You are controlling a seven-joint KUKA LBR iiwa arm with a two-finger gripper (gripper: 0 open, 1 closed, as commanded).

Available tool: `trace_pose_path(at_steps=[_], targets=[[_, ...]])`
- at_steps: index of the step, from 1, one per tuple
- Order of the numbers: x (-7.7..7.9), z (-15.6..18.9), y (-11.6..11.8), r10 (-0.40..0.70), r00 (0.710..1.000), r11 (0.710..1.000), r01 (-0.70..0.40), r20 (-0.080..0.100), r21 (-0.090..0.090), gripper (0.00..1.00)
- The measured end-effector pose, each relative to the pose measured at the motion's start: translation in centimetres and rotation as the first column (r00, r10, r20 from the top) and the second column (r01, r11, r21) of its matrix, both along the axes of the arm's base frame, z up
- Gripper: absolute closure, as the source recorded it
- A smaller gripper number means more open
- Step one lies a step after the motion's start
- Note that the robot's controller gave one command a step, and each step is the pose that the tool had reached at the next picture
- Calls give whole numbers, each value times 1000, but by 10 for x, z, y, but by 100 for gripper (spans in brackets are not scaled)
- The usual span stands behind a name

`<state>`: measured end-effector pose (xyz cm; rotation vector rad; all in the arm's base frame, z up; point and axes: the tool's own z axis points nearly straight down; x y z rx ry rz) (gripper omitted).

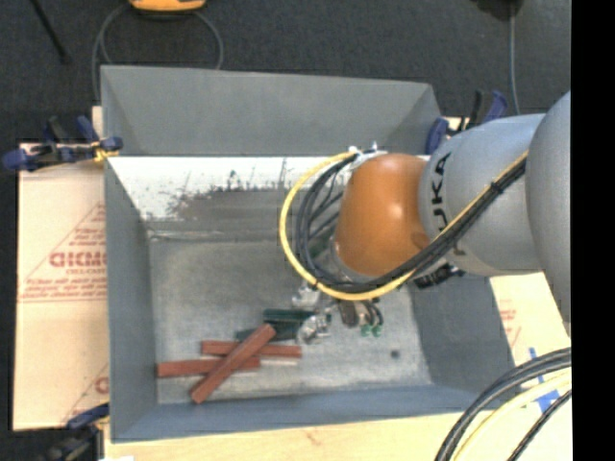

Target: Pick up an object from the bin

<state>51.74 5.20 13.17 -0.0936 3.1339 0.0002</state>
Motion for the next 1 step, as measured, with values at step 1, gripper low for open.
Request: trace_pose_path(at_steps=[1], targets=[[26, 135, -1, 106, 994, 994, -106, -2, -2, 100]])
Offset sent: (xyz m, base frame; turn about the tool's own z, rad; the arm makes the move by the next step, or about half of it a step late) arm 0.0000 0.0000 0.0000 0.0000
